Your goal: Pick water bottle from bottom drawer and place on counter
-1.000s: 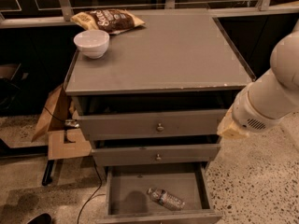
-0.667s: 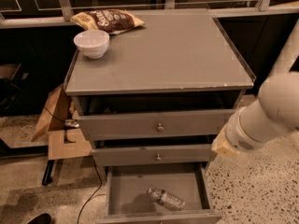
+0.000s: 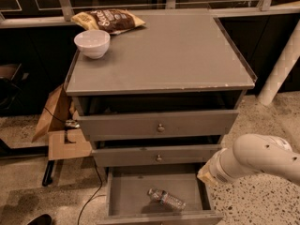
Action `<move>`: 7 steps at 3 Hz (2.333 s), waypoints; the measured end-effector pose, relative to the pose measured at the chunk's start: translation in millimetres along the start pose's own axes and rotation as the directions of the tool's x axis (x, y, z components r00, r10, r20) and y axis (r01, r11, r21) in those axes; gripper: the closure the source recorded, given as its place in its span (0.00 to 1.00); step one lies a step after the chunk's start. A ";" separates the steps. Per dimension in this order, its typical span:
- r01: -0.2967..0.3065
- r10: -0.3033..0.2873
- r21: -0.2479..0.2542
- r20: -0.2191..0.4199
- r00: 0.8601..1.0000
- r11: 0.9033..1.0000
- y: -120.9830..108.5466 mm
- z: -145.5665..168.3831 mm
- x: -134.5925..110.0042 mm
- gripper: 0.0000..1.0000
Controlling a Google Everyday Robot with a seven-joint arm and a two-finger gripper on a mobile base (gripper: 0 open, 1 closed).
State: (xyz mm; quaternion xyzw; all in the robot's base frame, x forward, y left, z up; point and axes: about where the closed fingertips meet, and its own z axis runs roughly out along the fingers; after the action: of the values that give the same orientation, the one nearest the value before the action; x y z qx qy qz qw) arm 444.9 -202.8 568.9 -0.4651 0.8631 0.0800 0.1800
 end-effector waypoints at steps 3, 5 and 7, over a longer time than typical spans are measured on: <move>-0.012 0.010 0.041 0.056 0.998 0.999 -16.5 40.5 25.1 1.00; -0.144 0.130 0.057 0.195 0.972 0.988 -45.9 137.3 45.3 1.00; -0.163 0.166 -0.029 0.170 0.971 0.986 -36.2 215.1 61.7 1.00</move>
Offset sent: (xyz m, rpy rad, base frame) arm 0.0074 -0.0129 -0.0255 0.0007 -0.0533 0.0113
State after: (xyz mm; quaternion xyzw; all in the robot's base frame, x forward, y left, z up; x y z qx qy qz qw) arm 494.8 -205.0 347.8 -0.3846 0.8794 0.1406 0.2430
